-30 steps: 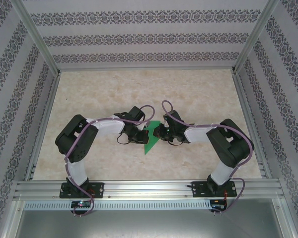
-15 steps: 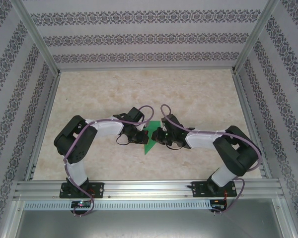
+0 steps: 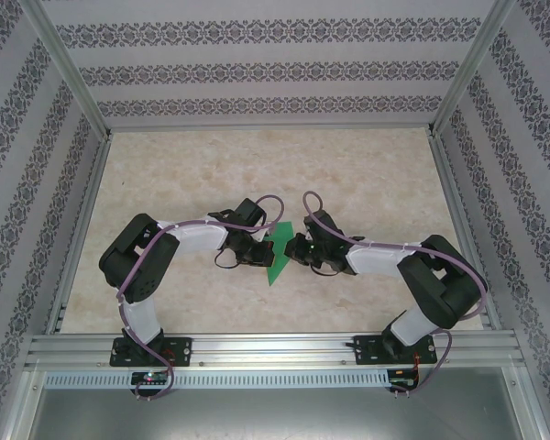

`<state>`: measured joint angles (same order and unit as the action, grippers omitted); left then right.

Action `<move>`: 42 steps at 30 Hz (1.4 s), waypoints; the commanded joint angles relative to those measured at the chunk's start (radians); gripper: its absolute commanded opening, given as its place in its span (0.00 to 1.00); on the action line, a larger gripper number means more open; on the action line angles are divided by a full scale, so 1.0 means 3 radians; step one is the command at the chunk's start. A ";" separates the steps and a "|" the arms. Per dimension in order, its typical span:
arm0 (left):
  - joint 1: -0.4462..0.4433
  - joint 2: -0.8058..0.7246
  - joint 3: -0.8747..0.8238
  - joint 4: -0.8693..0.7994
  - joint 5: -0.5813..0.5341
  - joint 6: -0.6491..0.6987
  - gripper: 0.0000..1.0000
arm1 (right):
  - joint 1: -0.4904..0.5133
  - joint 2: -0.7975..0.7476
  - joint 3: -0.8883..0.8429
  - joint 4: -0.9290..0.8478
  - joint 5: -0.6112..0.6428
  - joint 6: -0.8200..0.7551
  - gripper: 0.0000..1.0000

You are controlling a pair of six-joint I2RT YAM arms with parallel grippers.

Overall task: Fold a paper plane with a square sheet of paper (pick it up from the middle)
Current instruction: Third fold the triangle at the center of the table.

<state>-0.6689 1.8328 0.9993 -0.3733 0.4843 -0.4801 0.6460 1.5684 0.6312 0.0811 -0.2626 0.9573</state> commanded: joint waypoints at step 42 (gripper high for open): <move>-0.0015 0.0050 -0.0153 -0.0215 -0.0617 0.0071 0.00 | 0.0357 -0.0619 -0.0431 0.0255 0.0369 0.0310 0.09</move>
<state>-0.6731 1.8202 0.9909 -0.3668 0.4500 -0.4610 0.7029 1.3796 0.5709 0.0574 -0.1989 0.9592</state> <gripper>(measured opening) 0.052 0.093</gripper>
